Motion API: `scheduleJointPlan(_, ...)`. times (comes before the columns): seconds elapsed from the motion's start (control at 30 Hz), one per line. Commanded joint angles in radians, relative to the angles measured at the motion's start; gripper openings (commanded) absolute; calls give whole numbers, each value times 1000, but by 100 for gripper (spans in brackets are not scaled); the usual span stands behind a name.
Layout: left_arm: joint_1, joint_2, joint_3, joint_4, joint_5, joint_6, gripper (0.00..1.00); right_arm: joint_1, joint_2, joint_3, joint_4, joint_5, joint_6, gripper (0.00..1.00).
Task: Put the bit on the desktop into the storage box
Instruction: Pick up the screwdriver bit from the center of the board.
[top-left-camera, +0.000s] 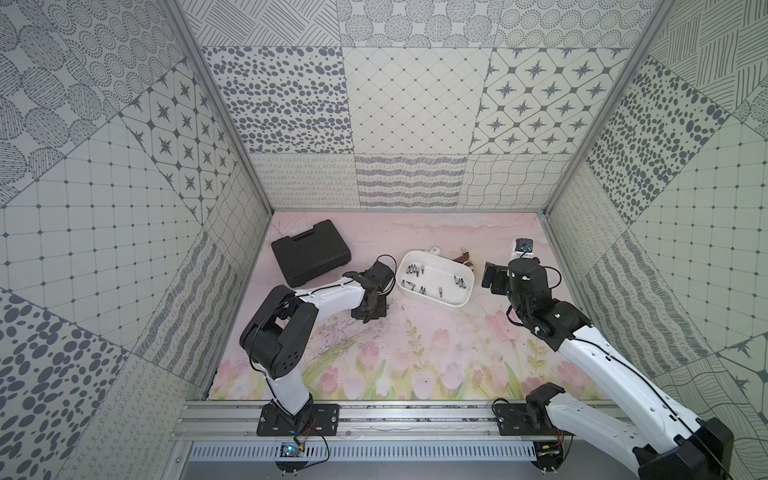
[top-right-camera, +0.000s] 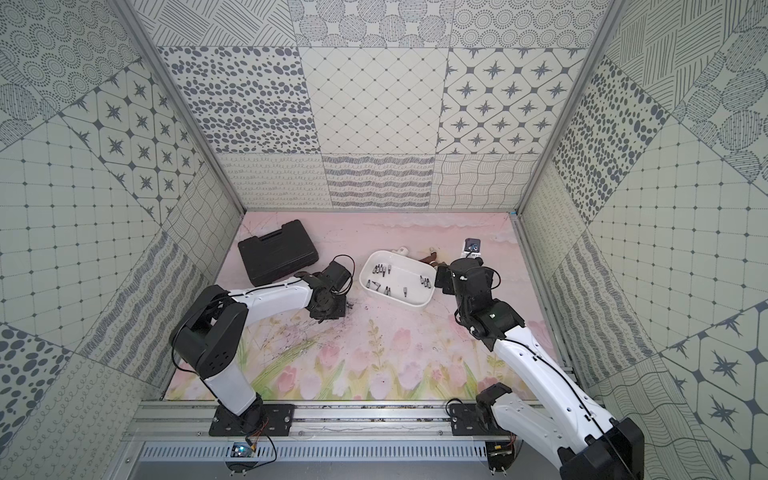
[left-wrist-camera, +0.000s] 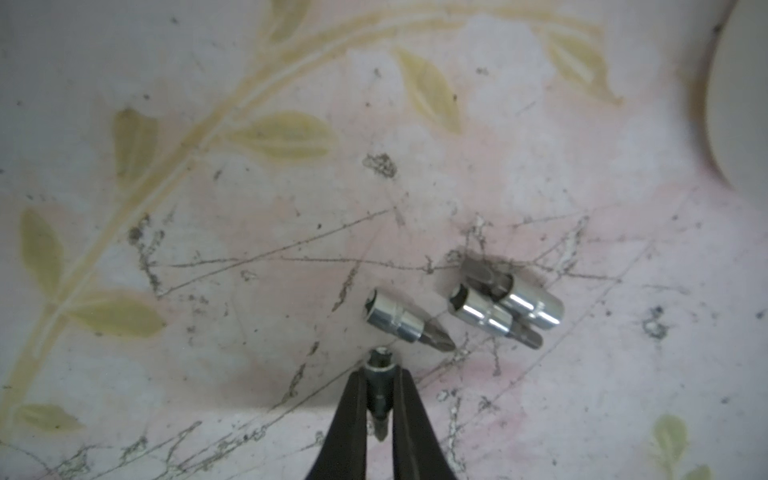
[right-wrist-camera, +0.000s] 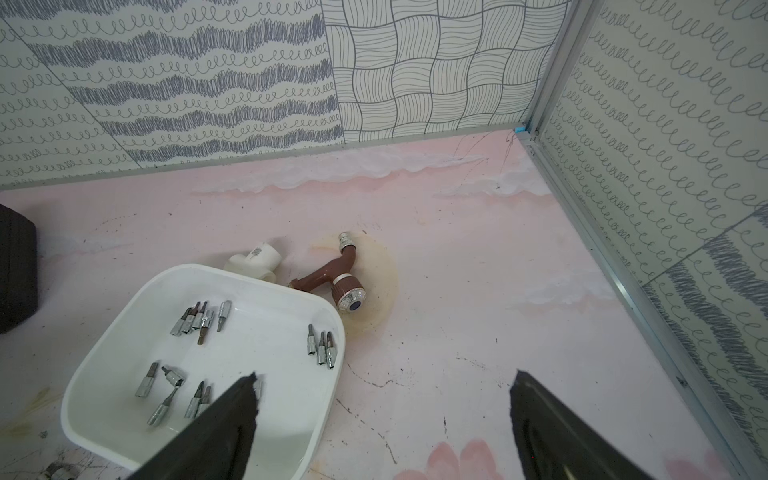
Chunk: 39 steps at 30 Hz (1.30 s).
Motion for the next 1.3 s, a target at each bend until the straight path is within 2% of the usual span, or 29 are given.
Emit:
scheduleJointPlan(0.0, -4, -19, -14, -36, -28, -4, 12, -7, -23, -11, 43, 17, 10, 97)
scheduleJointPlan(0.33, -11, -127, -26, -36, -42, -10, 9, -8, -21, -8, 45, 9, 27, 97)
scheduleJointPlan(0.47, -48, -163, 22, -89, -105, 2, 8, -8, -17, -9, 50, 1, 33, 97)
scheduleJointPlan(0.67, -100, -199, 124, -130, -140, 25, 9, -11, -22, -15, 50, -5, 35, 97)
scheduleJointPlan(0.93, -152, -129, 283, -135, -143, 77, 9, -13, -55, -38, 49, -8, 43, 97)
scheduleJointPlan(1.27, -188, 51, 481, -126, -101, 144, 9, -13, -98, -58, 49, 1, 47, 97)
